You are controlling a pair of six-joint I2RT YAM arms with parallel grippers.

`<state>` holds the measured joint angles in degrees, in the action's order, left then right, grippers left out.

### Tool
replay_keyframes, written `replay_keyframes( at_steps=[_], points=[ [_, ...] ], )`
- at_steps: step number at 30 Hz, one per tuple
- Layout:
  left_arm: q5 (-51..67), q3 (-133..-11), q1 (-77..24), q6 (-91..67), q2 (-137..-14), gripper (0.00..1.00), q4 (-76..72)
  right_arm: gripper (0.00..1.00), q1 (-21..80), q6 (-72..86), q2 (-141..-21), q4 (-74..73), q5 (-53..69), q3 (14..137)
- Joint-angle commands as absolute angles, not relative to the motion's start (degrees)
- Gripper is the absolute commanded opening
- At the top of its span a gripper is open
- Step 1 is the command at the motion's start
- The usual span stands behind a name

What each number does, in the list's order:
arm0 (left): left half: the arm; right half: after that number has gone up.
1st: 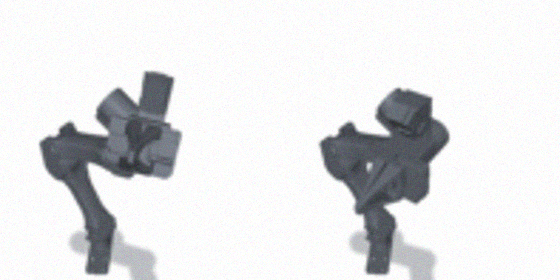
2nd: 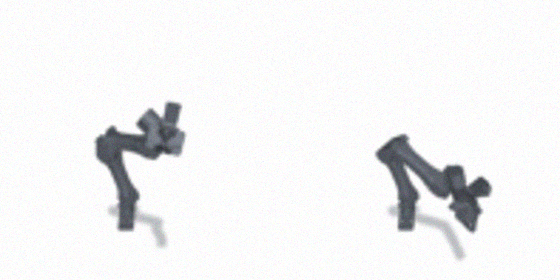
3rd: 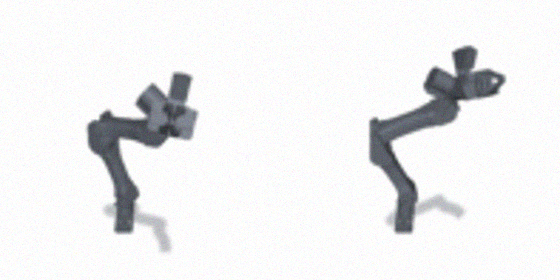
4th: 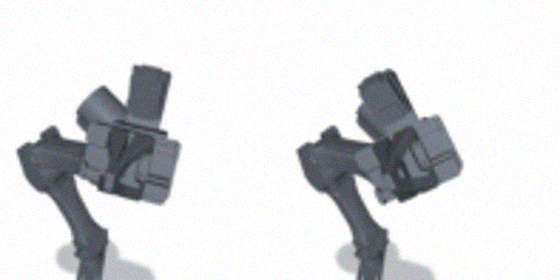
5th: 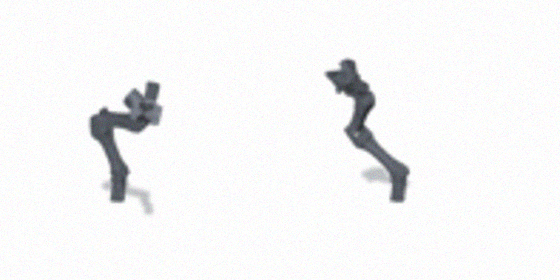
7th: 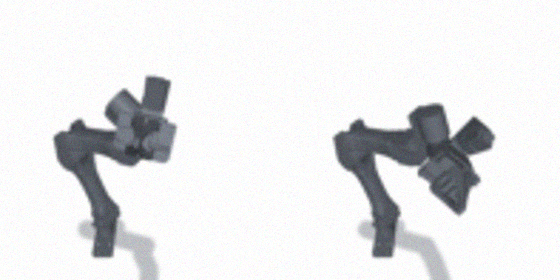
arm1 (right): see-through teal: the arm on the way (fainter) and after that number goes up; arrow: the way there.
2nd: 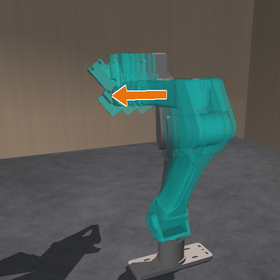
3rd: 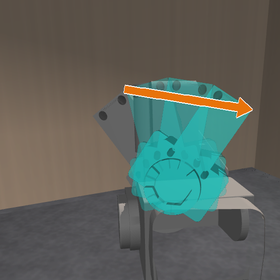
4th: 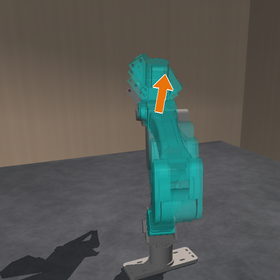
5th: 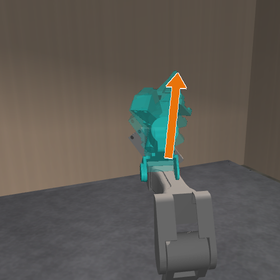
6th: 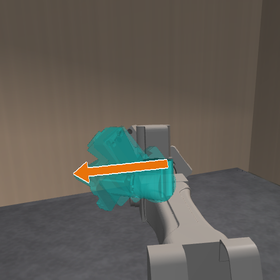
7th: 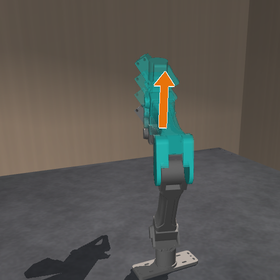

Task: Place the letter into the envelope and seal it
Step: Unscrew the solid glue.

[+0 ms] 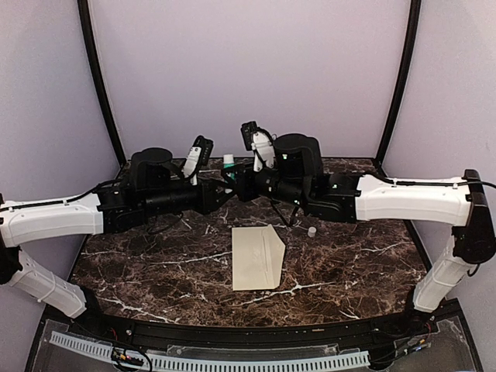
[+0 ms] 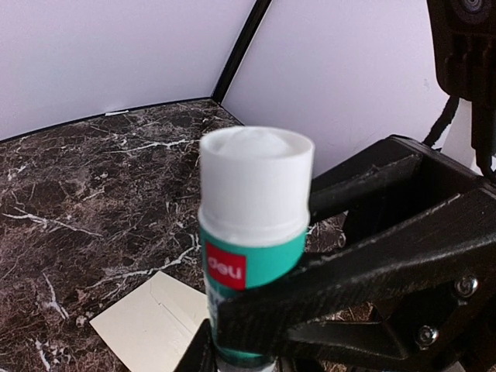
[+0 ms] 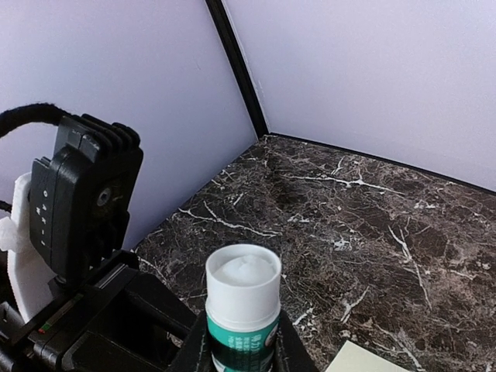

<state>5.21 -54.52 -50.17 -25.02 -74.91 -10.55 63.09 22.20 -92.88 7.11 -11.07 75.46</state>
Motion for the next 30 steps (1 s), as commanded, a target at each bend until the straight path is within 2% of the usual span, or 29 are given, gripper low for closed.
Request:
replay_keyframes(
  at_steps=[1,5,8,12,15,19,23,27,30],
  points=[
    [0.8,-54.7,-49.3,-24.8,-73.2,0.0,-10.6,0.0,65.0,23.7,-92.1,6.4,-10.6,77.0],
    [4.4,-53.5,-49.2,-25.4,-71.2,0.0,-13.1,0.35,62.5,24.1,-87.8,10.9,-3.4,73.2],
    [7.8,-53.2,-49.0,-25.4,-70.3,0.0,-14.7,0.56,58.9,25.7,-84.3,16.4,7.4,68.9],
    [15.9,-53.4,-48.0,-25.3,-70.1,0.0,-16.1,0.73,54.8,26.7,-80.6,23.4,20.7,64.0],
    [24.8,-53.4,-47.5,-24.4,-70.0,0.0,-17.9,0.77,52.5,27.6,-79.5,25.0,26.5,62.3],
    [36.0,-53.9,-47.5,-24.2,-70.4,0.0,-20.8,0.77,50.1,30.1,-79.5,28.4,34.1,60.7],
    [42.1,-55.1,-47.5,-24.5,-71.5,0.0,-21.0,0.69,49.9,31.3,-81.4,31.4,42.3,62.1],
    [45.1,-55.5,-47.5,-25.4,-72.7,0.0,-21.9,0.55,50.1,32.9,-83.3,34.3,47.0,63.5],
    [46.4,-55.5,-47.6,-26.2,-73.4,0.0,-22.8,0.5,50.6,32.8,-84.5,33.4,48.9,65.0]
  ],
)
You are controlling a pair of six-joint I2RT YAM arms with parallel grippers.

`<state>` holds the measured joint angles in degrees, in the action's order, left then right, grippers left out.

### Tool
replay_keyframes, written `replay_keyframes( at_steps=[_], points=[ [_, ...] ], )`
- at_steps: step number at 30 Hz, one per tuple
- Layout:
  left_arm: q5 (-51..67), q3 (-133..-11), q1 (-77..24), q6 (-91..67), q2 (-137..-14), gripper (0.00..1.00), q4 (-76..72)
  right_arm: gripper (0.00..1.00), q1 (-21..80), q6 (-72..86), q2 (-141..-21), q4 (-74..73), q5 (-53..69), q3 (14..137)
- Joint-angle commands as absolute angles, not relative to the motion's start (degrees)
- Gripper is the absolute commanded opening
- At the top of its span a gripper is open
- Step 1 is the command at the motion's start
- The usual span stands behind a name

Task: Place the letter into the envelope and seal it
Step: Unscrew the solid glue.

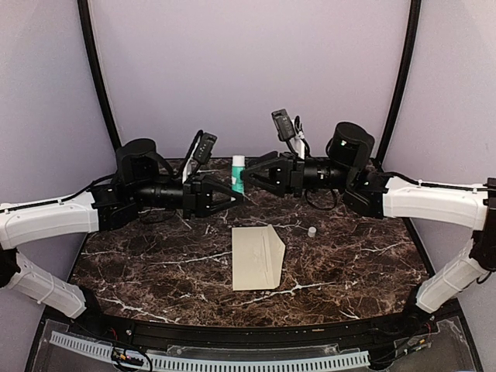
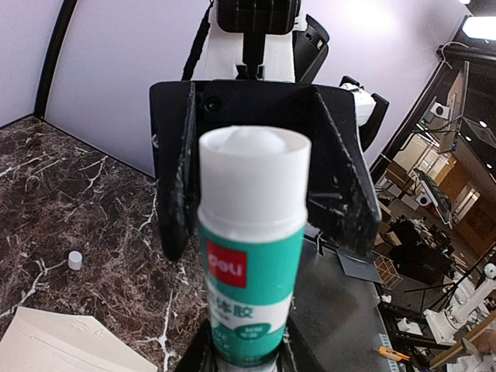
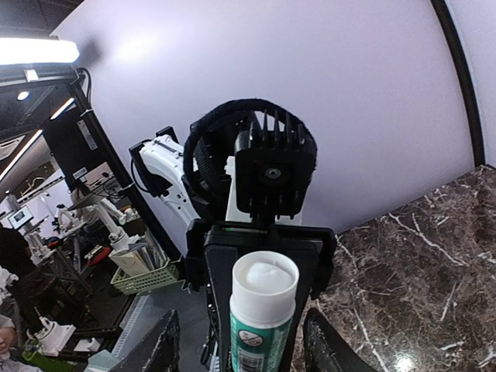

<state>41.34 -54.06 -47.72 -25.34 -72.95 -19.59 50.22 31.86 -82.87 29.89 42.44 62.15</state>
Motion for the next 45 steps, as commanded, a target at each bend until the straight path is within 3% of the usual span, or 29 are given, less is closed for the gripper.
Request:
replay_keyframes(
  at_steps=[1,4,10,13,25,33,45],
  points=[
    [46.5,-55.5,-47.6,-26.4,-73.4,0.0,-23.1,0.48,50.9,32.5,-84.9,32.8,49.3,65.4],
    [46.9,-55.6,-47.6,-26.6,-73.7,0.0,-23.3,0.4,51.6,32.3,-85.6,32.6,50.1,66.1],
    [46.5,-55.7,-47.6,-26.2,-74.1,0.0,-22.2,0.09,51.9,32.6,-85.7,32.8,48.0,65.7],
    [42.6,-55.4,-47.6,-24.4,-72.9,0.0,-20.7,0.0,51.7,32.5,-85.0,32.3,45.6,65.0],
    [17.9,-54.2,-47.6,-19.2,-69.8,0.0,-11.3,0.0,54.2,27.8,-82.0,23.7,26.6,64.7],
    [10.0,-56.2,-48.4,-16.6,-71.7,0.0,-6.1,0.0,60.3,26.2,-87.7,11.9,7.4,73.2],
    [-6.4,-56.8,-49.2,-16.8,-72.5,0.0,-1.2,0.0,65.3,29.9,-96.5,0.2,-9.9,84.3]
  ],
)
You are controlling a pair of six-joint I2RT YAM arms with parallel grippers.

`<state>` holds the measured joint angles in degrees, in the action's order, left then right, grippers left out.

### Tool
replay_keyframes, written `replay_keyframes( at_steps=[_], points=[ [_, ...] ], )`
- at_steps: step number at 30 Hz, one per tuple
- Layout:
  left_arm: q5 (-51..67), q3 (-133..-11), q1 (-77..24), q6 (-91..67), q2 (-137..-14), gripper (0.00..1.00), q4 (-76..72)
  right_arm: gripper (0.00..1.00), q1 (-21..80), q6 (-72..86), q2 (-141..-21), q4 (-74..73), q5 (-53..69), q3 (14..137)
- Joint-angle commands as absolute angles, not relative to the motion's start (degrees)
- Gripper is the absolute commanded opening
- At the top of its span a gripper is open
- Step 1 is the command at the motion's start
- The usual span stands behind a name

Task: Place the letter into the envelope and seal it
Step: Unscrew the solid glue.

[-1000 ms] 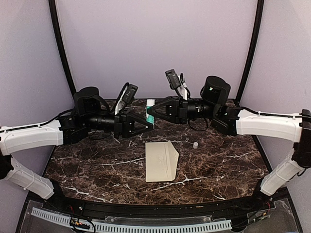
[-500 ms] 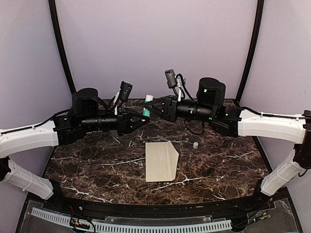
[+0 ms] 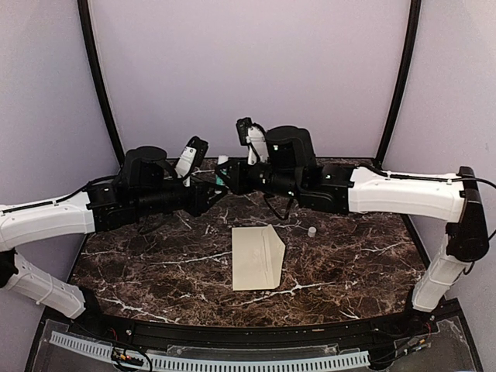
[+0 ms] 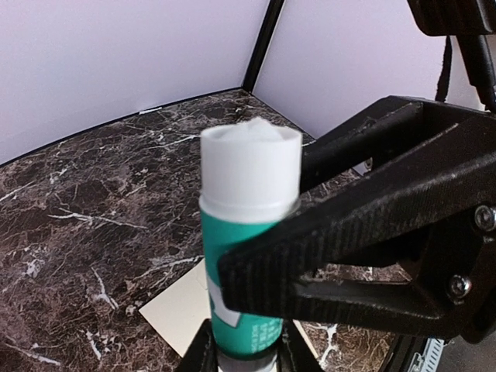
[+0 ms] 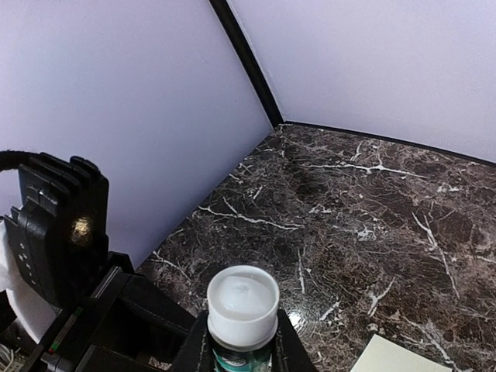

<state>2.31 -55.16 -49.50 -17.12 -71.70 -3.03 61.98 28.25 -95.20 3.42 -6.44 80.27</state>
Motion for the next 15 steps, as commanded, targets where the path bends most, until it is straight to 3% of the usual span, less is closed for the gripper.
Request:
replay_keyframes(
  at_steps=[1,4,6,9,15],
  points=[
    [-6.4,-56.8,-49.2,-16.8,-72.6,0.0,-1.1,0.0,65.3,30.1,-96.7,0.2,-9.8,84.5],
    [-3.7,-56.8,-49.2,-16.7,-72.9,0.0,-1.7,0.0,65.3,30.0,-95.5,2.0,-9.1,83.4],
    [-1.4,-56.7,-49.2,-17.3,-72.6,0.0,-2.6,0.15,65.0,28.8,-93.9,4.4,-8.2,81.8],
    [1.7,-56.2,-49.1,-18.1,-71.7,0.0,-4.5,0.45,64.2,26.7,-90.9,7.6,-7.4,78.7],
    [13.7,-57.3,-47.1,-17.2,-69.3,0.0,-4.8,0.76,58.6,26.8,-82.4,13.5,-1.1,68.2]
  ],
)
